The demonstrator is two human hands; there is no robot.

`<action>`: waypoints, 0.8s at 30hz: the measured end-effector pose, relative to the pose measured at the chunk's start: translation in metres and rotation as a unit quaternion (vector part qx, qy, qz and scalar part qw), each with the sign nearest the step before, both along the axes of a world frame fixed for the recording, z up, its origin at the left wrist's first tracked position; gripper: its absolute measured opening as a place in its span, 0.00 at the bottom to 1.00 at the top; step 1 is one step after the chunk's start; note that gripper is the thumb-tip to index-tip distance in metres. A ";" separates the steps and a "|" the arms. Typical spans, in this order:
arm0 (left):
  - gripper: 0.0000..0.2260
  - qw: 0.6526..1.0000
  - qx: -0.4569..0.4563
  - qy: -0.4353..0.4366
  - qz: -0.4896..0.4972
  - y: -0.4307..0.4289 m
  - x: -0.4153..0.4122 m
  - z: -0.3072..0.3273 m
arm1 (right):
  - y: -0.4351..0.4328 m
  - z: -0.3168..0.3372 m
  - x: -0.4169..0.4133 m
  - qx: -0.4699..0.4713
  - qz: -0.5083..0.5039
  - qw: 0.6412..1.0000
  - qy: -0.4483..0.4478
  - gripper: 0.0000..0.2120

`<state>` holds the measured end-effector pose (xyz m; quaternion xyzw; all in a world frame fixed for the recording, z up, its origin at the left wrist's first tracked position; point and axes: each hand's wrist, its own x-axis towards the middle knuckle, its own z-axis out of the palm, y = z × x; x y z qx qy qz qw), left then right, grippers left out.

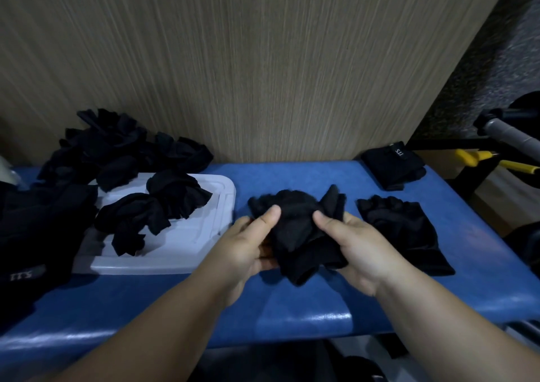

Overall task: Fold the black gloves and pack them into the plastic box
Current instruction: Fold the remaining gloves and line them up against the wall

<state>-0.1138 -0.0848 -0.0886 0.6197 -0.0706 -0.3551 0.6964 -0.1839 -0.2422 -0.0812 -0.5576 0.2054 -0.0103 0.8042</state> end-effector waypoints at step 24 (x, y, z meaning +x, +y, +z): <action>0.16 0.774 0.273 -0.570 -0.022 -0.007 -0.001 -0.026 | -0.011 -0.015 -0.020 -0.754 0.063 0.654 -0.017 0.21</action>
